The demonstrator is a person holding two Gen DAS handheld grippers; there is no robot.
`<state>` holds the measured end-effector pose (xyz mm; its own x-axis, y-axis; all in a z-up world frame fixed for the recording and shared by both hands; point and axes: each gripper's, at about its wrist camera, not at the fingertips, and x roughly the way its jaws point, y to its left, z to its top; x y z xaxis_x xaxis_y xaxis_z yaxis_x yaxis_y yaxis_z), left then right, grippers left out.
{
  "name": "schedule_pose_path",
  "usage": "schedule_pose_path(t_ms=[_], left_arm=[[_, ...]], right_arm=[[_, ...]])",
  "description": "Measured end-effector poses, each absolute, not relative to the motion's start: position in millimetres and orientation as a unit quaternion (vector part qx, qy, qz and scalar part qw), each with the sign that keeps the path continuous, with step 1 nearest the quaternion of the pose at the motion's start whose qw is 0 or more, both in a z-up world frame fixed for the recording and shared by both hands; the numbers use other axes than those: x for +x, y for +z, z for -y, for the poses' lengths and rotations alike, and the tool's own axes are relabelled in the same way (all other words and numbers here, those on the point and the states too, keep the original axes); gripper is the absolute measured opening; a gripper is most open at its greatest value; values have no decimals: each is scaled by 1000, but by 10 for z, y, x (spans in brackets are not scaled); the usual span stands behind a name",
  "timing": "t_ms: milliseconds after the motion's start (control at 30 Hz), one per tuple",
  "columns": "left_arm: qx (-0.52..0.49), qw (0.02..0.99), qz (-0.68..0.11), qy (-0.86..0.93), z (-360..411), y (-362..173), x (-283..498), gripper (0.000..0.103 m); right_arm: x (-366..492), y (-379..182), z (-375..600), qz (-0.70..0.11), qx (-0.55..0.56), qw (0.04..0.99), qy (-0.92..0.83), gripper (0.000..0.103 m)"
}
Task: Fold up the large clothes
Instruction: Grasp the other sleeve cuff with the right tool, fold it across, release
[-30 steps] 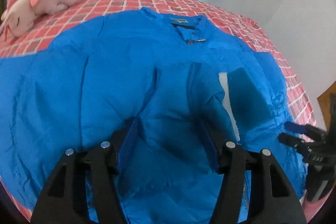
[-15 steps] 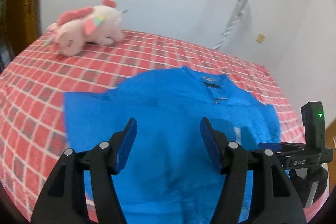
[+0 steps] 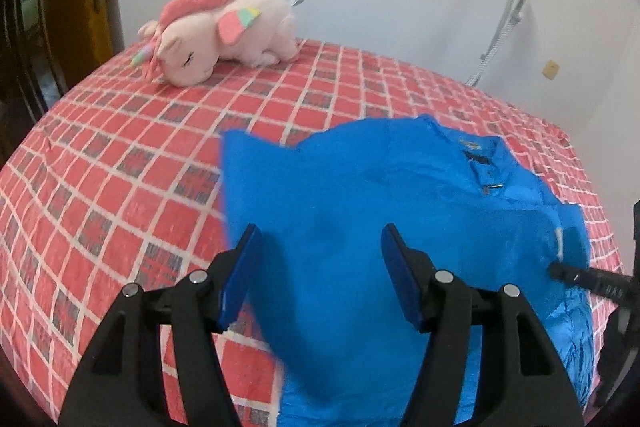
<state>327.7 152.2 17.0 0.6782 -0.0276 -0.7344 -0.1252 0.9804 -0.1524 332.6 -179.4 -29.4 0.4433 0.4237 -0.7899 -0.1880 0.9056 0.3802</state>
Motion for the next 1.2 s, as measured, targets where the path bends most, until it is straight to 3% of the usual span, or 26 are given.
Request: schedule_pose_path(t_ms=[300, 700, 800, 967, 1067, 1200], left_arm=[[-64, 913, -403, -22, -1098, 31, 3362, 62], [-40, 883, -468, -4, -1011, -520, 3636, 65], [-33, 887, -461, 0, -986, -517, 3619, 65], [-51, 904, -425, 2, -935, -169, 3422, 63], [-66, 909, -411, -34, -752, 7, 3318, 63], [-46, 903, -424, -52, -356, -108, 3335, 63]], right_arm=[[3153, -297, 2939, -465, 181, 861, 94, 19], [3358, -754, 3021, -483, 197, 848, 91, 22], [3323, -736, 3047, -474, 203, 852, 96, 25], [2991, -267, 3142, -416, 171, 892, 43, 45], [2795, 27, 2956, -383, 134, 913, 41, 46], [2826, -16, 2409, -400, 99, 906, 99, 45]])
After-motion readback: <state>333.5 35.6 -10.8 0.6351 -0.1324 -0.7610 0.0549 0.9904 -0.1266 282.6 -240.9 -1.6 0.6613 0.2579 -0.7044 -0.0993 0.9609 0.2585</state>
